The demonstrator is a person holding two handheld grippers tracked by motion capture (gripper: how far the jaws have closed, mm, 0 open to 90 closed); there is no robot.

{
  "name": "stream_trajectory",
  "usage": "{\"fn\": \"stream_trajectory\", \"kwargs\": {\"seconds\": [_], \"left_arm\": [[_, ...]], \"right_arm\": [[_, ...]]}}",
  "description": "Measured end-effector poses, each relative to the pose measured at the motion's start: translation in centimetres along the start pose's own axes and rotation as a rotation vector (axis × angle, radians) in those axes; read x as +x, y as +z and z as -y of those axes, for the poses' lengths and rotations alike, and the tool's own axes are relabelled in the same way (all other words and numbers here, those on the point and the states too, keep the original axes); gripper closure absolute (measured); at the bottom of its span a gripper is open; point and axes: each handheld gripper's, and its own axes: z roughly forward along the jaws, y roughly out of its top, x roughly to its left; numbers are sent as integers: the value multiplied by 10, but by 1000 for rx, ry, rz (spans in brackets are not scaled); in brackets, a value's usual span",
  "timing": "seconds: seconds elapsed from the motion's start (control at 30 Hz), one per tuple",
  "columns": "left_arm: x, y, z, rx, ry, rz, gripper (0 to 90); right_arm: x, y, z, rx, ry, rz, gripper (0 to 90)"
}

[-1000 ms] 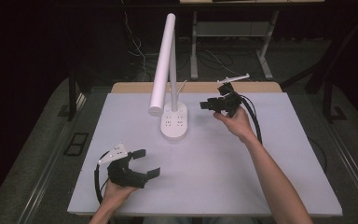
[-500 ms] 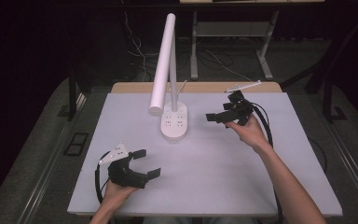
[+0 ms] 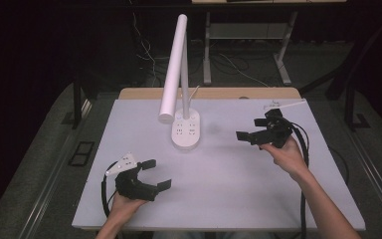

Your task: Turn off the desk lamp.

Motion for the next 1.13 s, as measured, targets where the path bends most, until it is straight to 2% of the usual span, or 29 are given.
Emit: {"fn": "stream_trajectory", "kwargs": {"seconds": [0.33,0.57,0.6,0.63,0.7,0.73,0.77,0.8,0.87,0.9,0.97,1.0,1.13], "left_arm": [[0,1,0,0,-2,-1,0],[0,2,0,4,1,1,0],[0,2,0,6,2,1,0],[0,2,0,7,3,1,0],[0,2,0,3,-3,0,0],[0,2,0,3,-4,-1,0],[0,2,0,5,-2,-1,0],[0,2,0,5,0,-1,0],[0,2,0,7,3,-2,0],[-1,2,0,7,3,-2,0],[0,2,0,11,4,-3,0],[-1,2,1,11,2,-3,0],[-1,3,0,12,1,-1,0]], "right_arm": [[6,-30,33,-23,-2,6,6],[7,-41,53,-32,6,6,6],[8,-44,64,-38,16,5,6],[8,-44,64,-38,16,5,6],[9,-47,75,-43,25,8,6],[9,-50,88,-51,41,13,6],[9,-50,88,-51,41,13,6],[9,-52,100,-63,54,24,6],[10,-53,107,-74,60,30,6],[11,-56,119,-75,74,47,6],[13,-56,130,-78,78,52,6],[13,-56,130,-78,78,52,6],[15,-56,149,-67,83,64,6]]}}
